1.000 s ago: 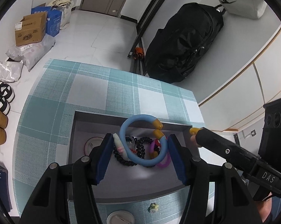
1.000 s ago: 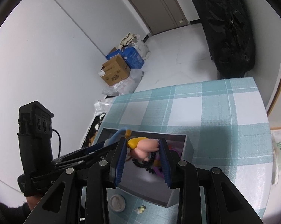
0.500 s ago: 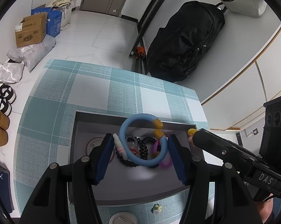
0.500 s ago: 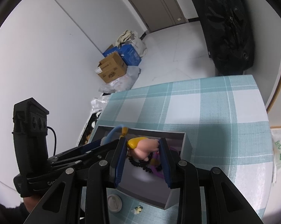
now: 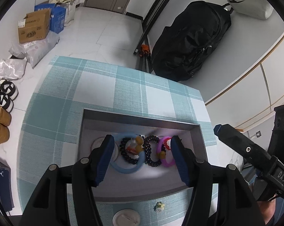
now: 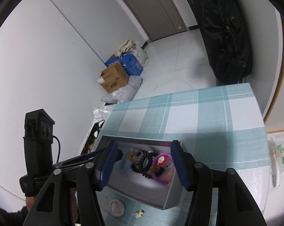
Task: Organize jewelry
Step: 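Lower the blue ring and pink figure into the grey box and open both tools, then withdraw both tools from the box toward the white pin badge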
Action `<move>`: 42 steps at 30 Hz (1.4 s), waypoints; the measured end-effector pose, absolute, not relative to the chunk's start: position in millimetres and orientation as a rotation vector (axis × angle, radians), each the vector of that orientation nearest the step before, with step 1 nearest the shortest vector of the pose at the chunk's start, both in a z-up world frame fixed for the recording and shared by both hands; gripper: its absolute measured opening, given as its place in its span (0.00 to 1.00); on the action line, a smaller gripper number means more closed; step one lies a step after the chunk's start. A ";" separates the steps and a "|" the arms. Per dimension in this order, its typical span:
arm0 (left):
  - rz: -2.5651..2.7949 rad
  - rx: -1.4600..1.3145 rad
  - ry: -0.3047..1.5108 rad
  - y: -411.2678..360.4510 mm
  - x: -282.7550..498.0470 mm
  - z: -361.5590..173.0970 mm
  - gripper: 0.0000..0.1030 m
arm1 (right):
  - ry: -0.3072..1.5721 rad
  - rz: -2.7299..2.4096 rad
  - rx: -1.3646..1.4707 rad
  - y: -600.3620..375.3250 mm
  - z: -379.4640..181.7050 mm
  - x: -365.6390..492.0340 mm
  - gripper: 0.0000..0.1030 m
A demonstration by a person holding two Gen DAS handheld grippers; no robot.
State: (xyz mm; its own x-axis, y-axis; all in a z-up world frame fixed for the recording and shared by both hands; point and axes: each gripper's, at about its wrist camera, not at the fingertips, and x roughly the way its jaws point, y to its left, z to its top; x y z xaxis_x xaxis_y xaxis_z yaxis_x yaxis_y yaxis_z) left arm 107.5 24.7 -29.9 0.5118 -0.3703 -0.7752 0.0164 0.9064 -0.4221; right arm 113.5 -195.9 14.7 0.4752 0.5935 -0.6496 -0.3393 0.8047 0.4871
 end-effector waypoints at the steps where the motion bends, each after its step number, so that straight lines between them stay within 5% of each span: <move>1: -0.238 -0.384 1.010 24.2 107.1 -29.1 0.55 | 0.910 0.578 0.309 -196.6 15.1 112.8 0.61; 10: -0.171 -0.315 0.963 26.1 87.1 -18.2 0.56 | 0.873 0.562 0.269 -197.9 22.6 97.7 0.81; 26: -0.142 -0.208 0.867 28.0 39.6 -12.1 0.66 | 0.844 0.568 0.156 -188.6 18.0 52.5 0.93; 42: -0.149 -0.191 1.003 31.3 16.3 -52.4 0.67 | 0.916 0.529 0.051 -187.0 -7.1 24.4 0.98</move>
